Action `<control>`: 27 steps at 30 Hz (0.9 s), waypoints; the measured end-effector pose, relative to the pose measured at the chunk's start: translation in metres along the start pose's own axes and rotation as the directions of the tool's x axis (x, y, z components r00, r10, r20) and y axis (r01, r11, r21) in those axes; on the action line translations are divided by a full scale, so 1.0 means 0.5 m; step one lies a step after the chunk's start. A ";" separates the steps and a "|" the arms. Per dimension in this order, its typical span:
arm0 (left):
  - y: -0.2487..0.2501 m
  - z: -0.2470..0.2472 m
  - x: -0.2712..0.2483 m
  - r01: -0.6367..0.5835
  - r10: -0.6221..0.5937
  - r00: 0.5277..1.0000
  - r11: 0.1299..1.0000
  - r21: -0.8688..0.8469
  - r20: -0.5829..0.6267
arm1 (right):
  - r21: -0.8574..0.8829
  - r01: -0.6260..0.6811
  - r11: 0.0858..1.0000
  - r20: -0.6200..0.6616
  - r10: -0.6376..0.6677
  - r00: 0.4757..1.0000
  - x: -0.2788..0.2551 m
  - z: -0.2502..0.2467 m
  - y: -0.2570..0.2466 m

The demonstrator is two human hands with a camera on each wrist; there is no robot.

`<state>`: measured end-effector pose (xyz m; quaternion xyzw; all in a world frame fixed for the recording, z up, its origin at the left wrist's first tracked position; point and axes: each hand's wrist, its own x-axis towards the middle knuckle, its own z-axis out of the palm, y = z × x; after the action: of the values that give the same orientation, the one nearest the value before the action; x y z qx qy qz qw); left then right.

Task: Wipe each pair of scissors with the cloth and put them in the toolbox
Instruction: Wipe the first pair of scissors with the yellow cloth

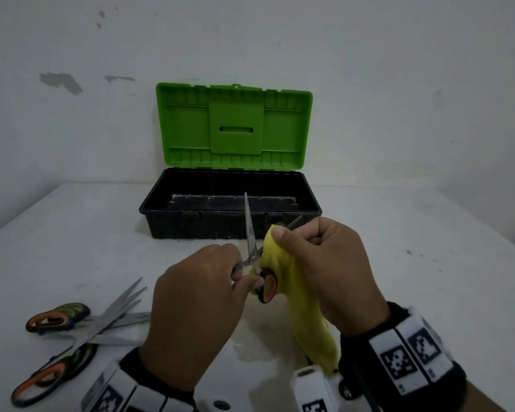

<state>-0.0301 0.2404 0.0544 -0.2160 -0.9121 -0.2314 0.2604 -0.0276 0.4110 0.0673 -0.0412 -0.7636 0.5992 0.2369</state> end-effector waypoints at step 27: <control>-0.012 0.009 -0.011 -0.011 0.007 1.000 0.991 -0.135 -0.028 | -0.001 -0.004 1.000 -0.051 0.004 0.999 0.017 -0.012 0.016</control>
<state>-0.0307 0.2368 0.0461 -0.2339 -0.8898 -0.2944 0.2586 -0.0346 0.4217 0.0637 -0.0583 -0.7577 0.5978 0.2552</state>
